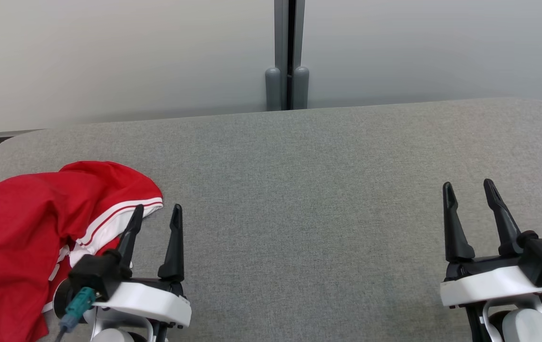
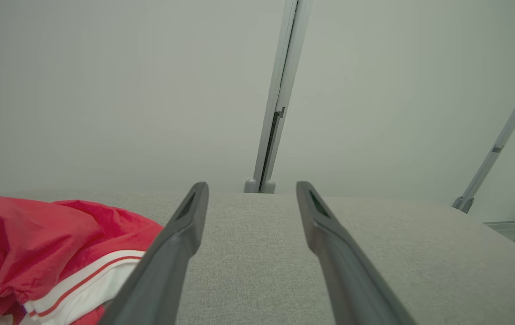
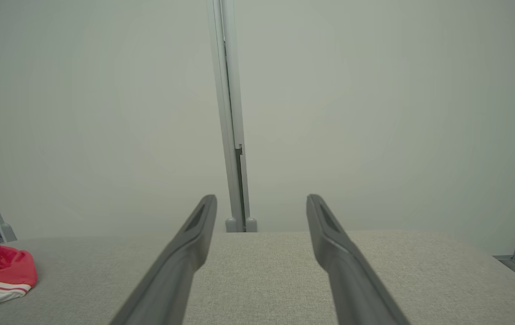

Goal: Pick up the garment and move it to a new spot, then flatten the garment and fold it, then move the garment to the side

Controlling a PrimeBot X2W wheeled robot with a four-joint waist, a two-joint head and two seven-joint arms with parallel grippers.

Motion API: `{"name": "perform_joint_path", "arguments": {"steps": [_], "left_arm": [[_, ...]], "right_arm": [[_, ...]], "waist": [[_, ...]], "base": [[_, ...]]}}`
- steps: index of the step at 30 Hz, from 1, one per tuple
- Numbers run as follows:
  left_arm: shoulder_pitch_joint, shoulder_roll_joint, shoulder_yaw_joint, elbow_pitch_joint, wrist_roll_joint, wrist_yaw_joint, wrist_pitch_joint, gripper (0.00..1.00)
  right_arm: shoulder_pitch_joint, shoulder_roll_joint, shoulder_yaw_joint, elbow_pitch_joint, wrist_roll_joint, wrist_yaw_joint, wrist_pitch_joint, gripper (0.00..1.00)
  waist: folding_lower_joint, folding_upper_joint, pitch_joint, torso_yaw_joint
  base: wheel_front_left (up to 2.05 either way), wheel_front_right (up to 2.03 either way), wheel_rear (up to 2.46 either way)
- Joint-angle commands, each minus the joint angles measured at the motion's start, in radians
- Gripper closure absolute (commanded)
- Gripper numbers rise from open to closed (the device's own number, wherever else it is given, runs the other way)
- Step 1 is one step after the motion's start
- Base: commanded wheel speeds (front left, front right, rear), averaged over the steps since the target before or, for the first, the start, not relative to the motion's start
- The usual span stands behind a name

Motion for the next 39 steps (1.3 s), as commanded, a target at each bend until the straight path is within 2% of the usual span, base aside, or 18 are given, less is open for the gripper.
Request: {"name": "perform_joint_path", "arguments": {"steps": [1,4,9,23,26,39], "left_arm": [[-0.008,0.015,-0.016,0.001,0.039,0.014,-0.009,0.00],[-0.010,0.013,-0.031,0.008,0.057,0.034,-0.016,0.00],[-0.009,0.010,-0.032,0.008,0.054,0.043,-0.025,0.00],[0.024,-0.009,0.008,0.100,0.017,-0.022,-0.054,0.00],[0.024,-0.009,-0.002,0.123,0.008,-0.028,-0.060,0.00],[0.007,-0.009,-0.034,0.144,0.056,-0.008,-0.082,0.00]], "right_arm": [[-0.001,-0.003,0.003,0.000,-0.029,0.000,-0.012,0.00],[0.000,-0.003,0.007,0.004,-0.051,0.000,-0.018,0.00],[0.003,-0.003,0.014,0.009,-0.019,0.000,-0.027,0.00],[0.007,-0.004,0.082,0.119,0.181,0.000,-0.056,0.00],[-0.005,-0.004,0.096,0.149,0.164,0.000,-0.062,0.00],[-0.022,-0.005,0.117,0.201,0.088,0.000,-0.084,0.00]], "waist": [[0.0000,-0.0001,0.001,0.000],[0.0000,-0.0001,0.002,0.001],[0.0000,-0.0001,0.004,0.002],[0.0000,-0.0001,-0.010,-0.002],[0.0000,-0.0001,-0.016,-0.005],[0.0000,-0.0001,-0.021,-0.013]], "base": [[0.00,0.00,0.00],[0.00,0.00,0.00],[0.00,0.00,0.00],[0.00,0.00,0.00],[0.00,0.00,0.00],[0.00,0.00,0.00]]}}
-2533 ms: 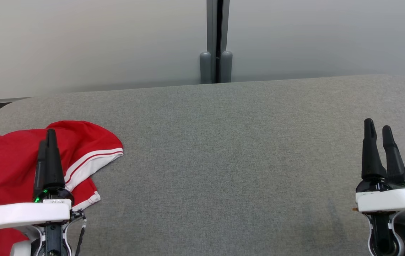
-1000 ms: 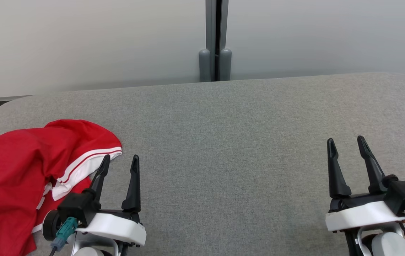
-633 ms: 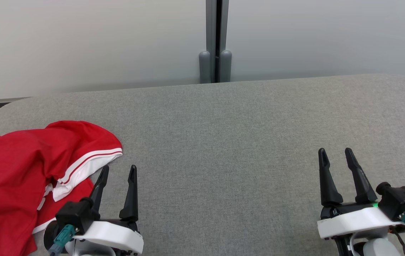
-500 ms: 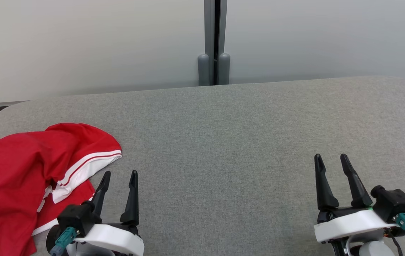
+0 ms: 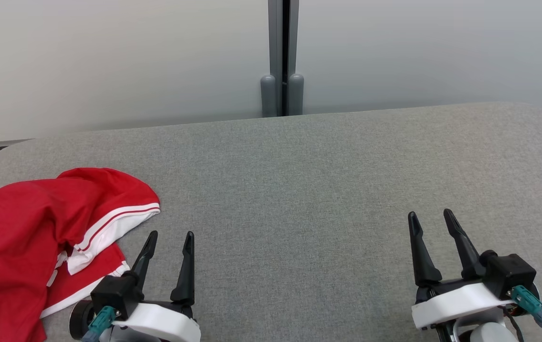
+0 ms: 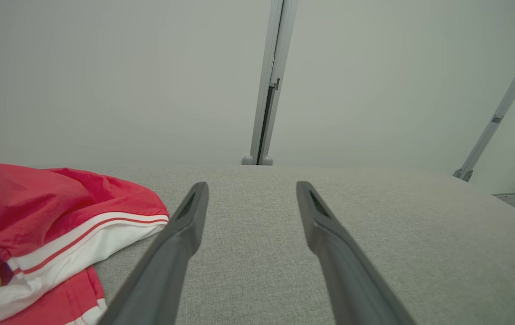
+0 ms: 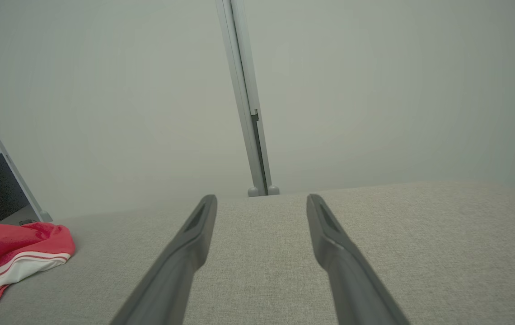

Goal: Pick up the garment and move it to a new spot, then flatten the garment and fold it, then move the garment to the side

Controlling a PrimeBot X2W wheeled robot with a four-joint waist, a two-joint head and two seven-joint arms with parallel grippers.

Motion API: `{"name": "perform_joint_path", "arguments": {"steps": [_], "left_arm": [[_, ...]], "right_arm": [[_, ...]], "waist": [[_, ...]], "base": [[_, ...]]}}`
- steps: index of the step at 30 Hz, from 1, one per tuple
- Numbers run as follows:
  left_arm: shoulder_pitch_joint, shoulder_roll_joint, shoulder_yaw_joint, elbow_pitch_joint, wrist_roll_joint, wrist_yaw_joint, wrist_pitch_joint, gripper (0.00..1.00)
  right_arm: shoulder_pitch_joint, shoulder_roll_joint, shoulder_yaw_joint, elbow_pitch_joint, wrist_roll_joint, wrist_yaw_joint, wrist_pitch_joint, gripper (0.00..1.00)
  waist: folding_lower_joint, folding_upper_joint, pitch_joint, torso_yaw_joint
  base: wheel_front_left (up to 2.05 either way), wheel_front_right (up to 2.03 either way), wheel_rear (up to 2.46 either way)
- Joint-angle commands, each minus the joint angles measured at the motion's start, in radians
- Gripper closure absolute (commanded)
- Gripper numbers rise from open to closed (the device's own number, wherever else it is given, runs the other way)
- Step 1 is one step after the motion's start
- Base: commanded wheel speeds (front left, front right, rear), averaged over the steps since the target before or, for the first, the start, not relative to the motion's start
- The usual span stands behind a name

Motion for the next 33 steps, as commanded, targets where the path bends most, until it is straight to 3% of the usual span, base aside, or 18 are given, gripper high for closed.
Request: {"name": "perform_joint_path", "arguments": {"steps": [1,19,33], "left_arm": [[-0.011,0.004,-0.004,-0.002,0.020,0.006,-0.008,0.00],[-0.010,0.004,-0.001,-0.004,0.020,0.018,-0.010,0.00],[0.004,0.004,0.063,-0.003,0.046,0.023,-0.010,0.00]], "right_arm": [[-0.010,-0.004,0.004,0.002,-0.020,0.000,-0.009,0.00],[0.002,-0.003,0.018,0.008,0.011,0.000,-0.012,0.00],[0.015,-0.003,0.081,0.016,0.053,0.000,-0.010,0.00]], "waist": [[0.0000,-0.0001,0.000,0.001],[0.0000,-0.0001,-0.003,0.039],[0.0000,-0.0001,-0.013,0.261]], "base": [[0.00,0.00,0.00],[0.00,0.00,0.00],[0.00,0.00,0.00]]}}
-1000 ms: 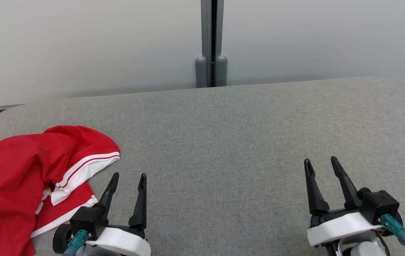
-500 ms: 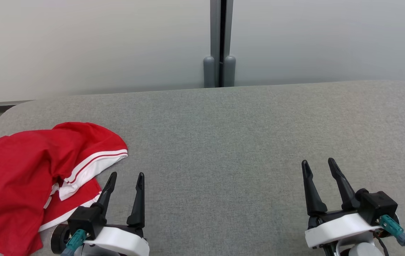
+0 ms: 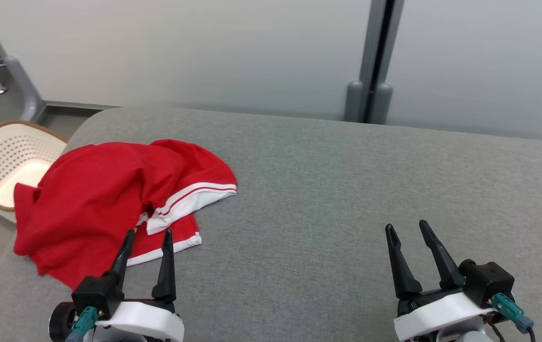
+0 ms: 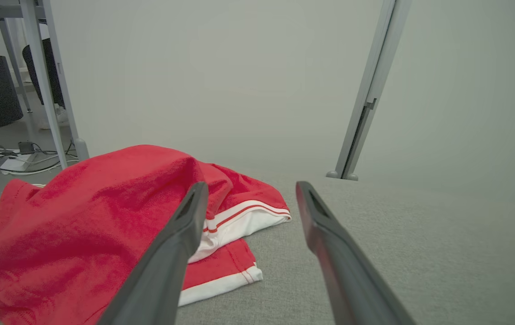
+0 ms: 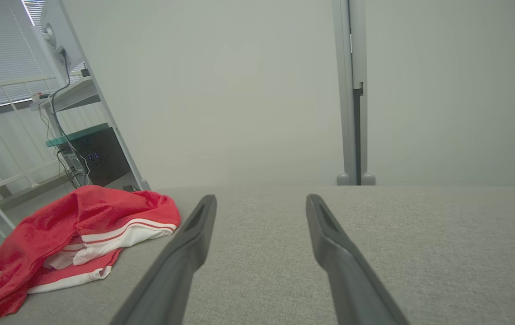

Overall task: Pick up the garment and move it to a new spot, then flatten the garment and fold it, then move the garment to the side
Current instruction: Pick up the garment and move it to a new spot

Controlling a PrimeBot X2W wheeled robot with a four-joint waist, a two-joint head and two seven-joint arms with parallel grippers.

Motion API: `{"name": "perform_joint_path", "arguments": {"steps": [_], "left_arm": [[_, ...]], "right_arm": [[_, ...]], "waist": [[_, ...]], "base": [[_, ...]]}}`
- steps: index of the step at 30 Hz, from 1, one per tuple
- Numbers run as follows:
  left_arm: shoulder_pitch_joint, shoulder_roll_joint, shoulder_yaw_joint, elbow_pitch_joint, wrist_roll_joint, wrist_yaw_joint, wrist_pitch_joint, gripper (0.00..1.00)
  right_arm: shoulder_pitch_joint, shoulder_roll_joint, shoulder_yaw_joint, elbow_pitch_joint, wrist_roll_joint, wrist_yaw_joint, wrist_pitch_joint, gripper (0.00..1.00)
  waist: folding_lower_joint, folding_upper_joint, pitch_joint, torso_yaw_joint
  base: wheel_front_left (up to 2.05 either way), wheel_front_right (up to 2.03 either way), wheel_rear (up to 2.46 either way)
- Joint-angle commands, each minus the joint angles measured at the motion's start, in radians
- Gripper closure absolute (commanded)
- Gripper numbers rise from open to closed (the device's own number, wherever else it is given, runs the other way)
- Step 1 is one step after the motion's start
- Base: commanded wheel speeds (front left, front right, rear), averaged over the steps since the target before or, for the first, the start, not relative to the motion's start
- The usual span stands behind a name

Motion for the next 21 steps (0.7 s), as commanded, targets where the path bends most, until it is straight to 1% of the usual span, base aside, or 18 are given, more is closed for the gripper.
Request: {"name": "perform_joint_path", "arguments": {"steps": [1,7,8,12,16,21], "left_arm": [[0.006,0.003,0.011,-0.002,0.003,0.000,0.000,0.00],[0.015,0.003,0.032,-0.002,0.012,-0.007,0.000,0.00],[0.017,0.003,0.035,0.000,0.008,-0.007,0.000,0.00],[0.020,0.003,0.033,0.003,0.007,-0.008,0.000,0.00],[0.028,0.003,0.036,0.004,0.013,-0.007,0.000,0.00],[0.038,0.003,0.051,0.004,0.021,-0.013,0.000,0.00]], "right_arm": [[-0.001,-0.003,0.008,0.002,0.005,0.000,-0.001,0.00],[0.001,-0.003,0.037,0.011,0.029,0.000,-0.001,0.00],[0.003,-0.003,0.048,0.018,0.036,0.000,-0.001,0.00],[0.004,-0.003,0.062,0.024,0.046,0.000,-0.001,0.00],[0.001,-0.003,0.070,0.026,0.053,0.000,-0.001,0.00],[0.002,-0.003,0.084,0.028,0.064,0.000,-0.001,0.00]], "waist": [[0.0000,-0.0001,-0.004,0.058],[0.0000,-0.0001,-0.008,0.149],[0.0000,-0.0001,-0.009,0.177],[0.0000,-0.0001,-0.013,0.227],[0.0000,-0.0001,-0.015,0.265],[0.0000,-0.0001,-0.024,0.289]], "base": [[0.00,0.00,0.00],[0.00,0.00,0.00],[0.00,0.00,0.00],[0.00,0.00,0.00],[0.00,0.00,0.00],[0.00,0.00,0.00]]}}
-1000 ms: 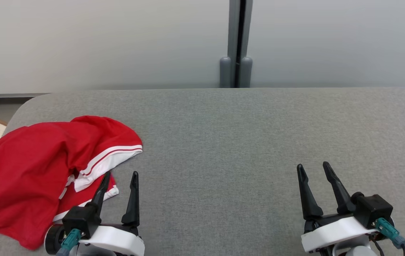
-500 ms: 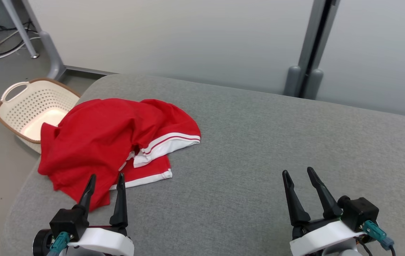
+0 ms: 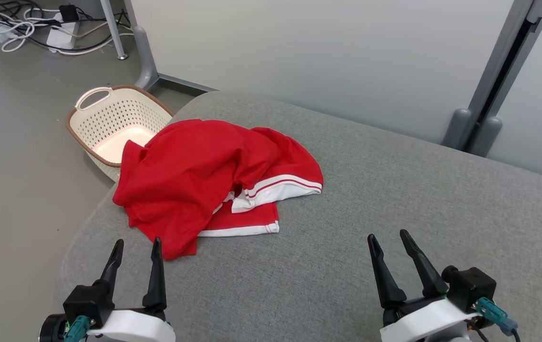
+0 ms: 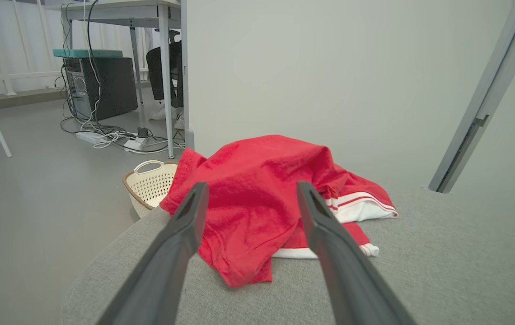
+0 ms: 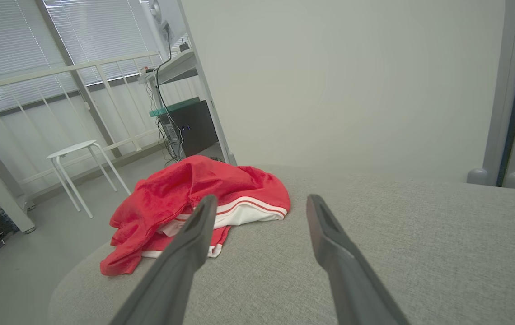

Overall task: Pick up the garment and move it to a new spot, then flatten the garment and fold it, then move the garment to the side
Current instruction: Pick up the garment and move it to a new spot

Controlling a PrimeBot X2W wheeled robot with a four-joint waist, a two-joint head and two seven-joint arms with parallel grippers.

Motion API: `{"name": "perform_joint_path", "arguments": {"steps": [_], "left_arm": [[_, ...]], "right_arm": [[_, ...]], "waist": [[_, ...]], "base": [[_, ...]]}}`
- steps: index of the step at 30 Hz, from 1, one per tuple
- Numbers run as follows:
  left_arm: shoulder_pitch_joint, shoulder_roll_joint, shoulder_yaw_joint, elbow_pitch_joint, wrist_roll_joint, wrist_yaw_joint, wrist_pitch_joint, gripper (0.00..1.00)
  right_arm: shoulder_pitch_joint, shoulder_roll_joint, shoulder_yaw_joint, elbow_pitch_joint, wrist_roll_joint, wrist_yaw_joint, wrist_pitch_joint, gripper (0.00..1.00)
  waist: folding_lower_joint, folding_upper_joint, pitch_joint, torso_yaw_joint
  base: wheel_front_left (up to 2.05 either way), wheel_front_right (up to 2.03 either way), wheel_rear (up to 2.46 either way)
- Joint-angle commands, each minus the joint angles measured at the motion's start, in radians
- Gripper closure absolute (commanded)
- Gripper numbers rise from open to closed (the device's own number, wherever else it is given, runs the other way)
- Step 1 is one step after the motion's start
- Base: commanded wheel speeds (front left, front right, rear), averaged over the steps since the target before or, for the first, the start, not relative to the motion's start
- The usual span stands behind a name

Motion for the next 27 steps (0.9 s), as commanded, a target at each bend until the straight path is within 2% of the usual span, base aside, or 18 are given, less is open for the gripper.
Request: {"name": "perform_joint_path", "arguments": {"steps": [1,10,19,22,27], "left_arm": [[0.007,0.003,0.004,0.000,0.006,-0.005,0.000,0.00],[0.015,0.003,0.013,-0.004,-0.008,0.001,0.000,0.00],[-0.023,0.004,0.038,0.008,-0.013,-0.012,0.000,0.00],[-0.072,0.011,0.040,0.026,-0.015,-0.052,0.000,0.00],[-0.215,0.082,0.025,0.081,0.030,-0.101,0.001,0.00]], "right_arm": [[0.005,-0.003,0.002,0.000,0.007,0.000,-0.001,0.00],[0.008,-0.003,0.010,0.006,0.012,0.000,-0.001,0.00],[-0.024,-0.003,0.000,0.009,-0.013,0.000,-0.001,0.00],[-0.034,-0.003,-0.023,0.014,-0.040,0.000,-0.001,0.00],[-0.067,-0.004,-0.076,0.009,-0.091,0.000,-0.001,0.00]], "waist": [[0.0000,0.0000,-0.006,0.006],[0.0000,0.0000,-0.015,-0.006],[0.0000,0.0000,0.031,-0.066],[0.0000,0.0000,0.069,-0.092],[0.0000,0.0000,0.151,-0.148]], "base": [[0.00,0.00,0.00],[0.00,0.00,0.00],[0.00,0.00,0.00],[0.00,0.00,0.00],[0.00,0.00,0.00]]}}
